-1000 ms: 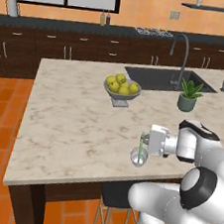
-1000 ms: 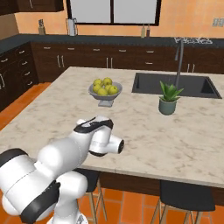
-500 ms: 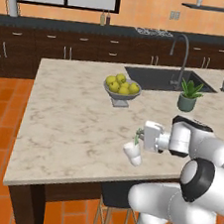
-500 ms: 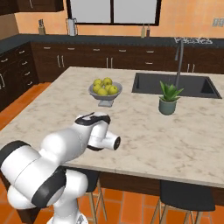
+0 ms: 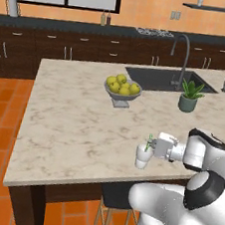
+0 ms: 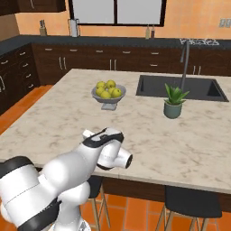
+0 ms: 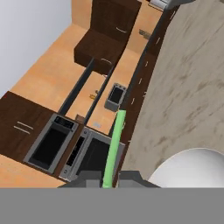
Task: Take a straw from the drawer in front and place it inside the glass cup on the dining counter.
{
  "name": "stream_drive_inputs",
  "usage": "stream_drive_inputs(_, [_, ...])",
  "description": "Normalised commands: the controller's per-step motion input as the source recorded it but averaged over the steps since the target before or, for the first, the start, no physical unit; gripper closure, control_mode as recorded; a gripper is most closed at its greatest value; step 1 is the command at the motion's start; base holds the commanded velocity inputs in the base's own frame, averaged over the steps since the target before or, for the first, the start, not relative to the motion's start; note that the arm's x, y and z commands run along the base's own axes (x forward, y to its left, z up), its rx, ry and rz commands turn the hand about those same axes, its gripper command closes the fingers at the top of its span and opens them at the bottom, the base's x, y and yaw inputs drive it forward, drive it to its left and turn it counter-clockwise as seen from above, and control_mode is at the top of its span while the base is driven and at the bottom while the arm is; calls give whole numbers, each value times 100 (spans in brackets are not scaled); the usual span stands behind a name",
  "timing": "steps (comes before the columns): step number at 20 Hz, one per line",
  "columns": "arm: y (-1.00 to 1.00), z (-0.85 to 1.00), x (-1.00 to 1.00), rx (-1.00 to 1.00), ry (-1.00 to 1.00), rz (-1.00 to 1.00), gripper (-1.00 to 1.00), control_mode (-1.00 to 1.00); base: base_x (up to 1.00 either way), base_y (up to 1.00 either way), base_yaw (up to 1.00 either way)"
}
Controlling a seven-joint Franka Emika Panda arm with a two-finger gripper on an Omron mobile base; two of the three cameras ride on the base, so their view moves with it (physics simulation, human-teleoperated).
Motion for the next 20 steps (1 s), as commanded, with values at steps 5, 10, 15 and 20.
stream_drive_inputs(5, [3, -10, -3, 0, -5, 0, 100, -100, 0, 0, 0])
stream_drive_inputs(10, [1, -2, -13, 0, -8, 0, 100, -100, 0, 0, 0])
stream_drive_inputs(15, [0, 0, -20, 0, -6, 0, -100, -100, 0, 0, 0])
stream_drive_inputs(20, [0, 2, 0, 0, -6, -2, -100, -100, 0, 0, 0])
